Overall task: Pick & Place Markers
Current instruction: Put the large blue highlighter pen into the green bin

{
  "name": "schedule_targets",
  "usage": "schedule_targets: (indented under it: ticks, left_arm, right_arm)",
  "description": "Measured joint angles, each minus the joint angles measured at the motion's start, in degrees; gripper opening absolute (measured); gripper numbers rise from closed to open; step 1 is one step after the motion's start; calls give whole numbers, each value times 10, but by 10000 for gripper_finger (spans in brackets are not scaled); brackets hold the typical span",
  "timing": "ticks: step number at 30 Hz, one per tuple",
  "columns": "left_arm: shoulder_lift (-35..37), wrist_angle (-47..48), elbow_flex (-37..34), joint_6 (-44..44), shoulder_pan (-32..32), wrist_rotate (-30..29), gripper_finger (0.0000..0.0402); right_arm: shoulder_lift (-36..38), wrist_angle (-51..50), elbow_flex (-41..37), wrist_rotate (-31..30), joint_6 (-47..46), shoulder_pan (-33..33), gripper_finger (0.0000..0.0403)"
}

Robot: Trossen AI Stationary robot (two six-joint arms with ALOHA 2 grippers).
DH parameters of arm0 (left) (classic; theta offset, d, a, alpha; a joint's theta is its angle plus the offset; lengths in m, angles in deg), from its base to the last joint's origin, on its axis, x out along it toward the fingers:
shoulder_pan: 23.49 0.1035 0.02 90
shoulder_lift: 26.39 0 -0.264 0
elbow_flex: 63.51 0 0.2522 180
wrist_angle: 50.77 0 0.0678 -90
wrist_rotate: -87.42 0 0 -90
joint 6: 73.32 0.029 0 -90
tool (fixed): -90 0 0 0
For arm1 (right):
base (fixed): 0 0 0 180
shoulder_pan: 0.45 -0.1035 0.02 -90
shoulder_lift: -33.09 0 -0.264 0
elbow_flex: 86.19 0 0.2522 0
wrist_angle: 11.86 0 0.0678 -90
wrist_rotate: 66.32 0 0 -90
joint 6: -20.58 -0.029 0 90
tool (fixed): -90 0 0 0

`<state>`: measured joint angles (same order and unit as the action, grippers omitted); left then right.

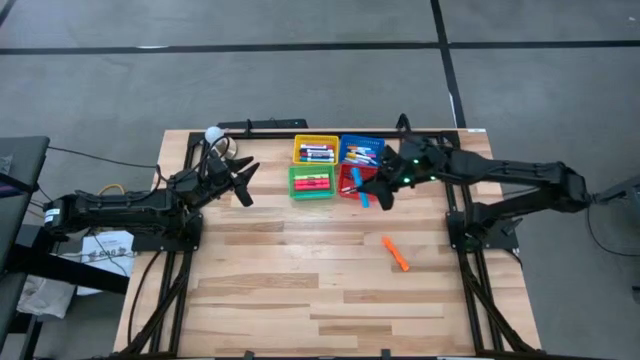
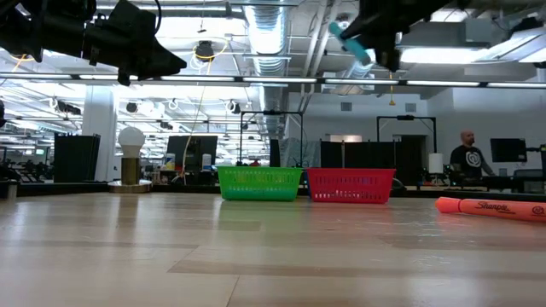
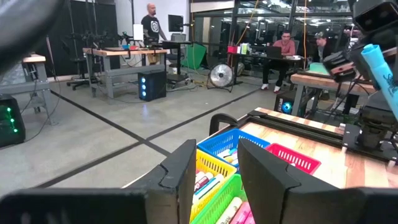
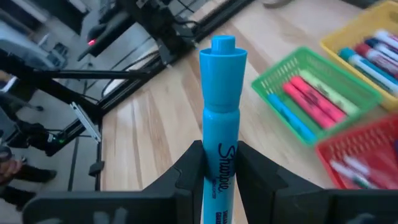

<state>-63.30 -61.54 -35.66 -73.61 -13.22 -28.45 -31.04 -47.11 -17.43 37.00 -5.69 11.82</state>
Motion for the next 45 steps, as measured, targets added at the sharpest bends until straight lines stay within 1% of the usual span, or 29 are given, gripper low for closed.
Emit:
schedule_targets:
  ticks: [3,10,20,27,34,40,45]
  left_arm:
    - [0,0,0,0,0,0,117]
    - [0,0,0,-1,0,0,117]
    - [0,0,0,-2,0,3,117]
    - [0,0,0,-2,0,2,117]
    - [0,0,0,-2,-1,2,117]
    - [0,0,0,-1,-2,2,117]
    - [0,0,0,0,-2,2,117]
  right_arm:
    - [-45,44,9,28,24,9,67]
    - [-175,11,116,49,131,27,67]
    - [-332,-127,305,47,296,51,67]
    - [-418,-178,404,41,385,59,67]
    - [-474,-220,467,26,434,59,67]
    - [-478,-225,470,25,458,59,67]
    - [-478,-231,470,-3,480,58,67]
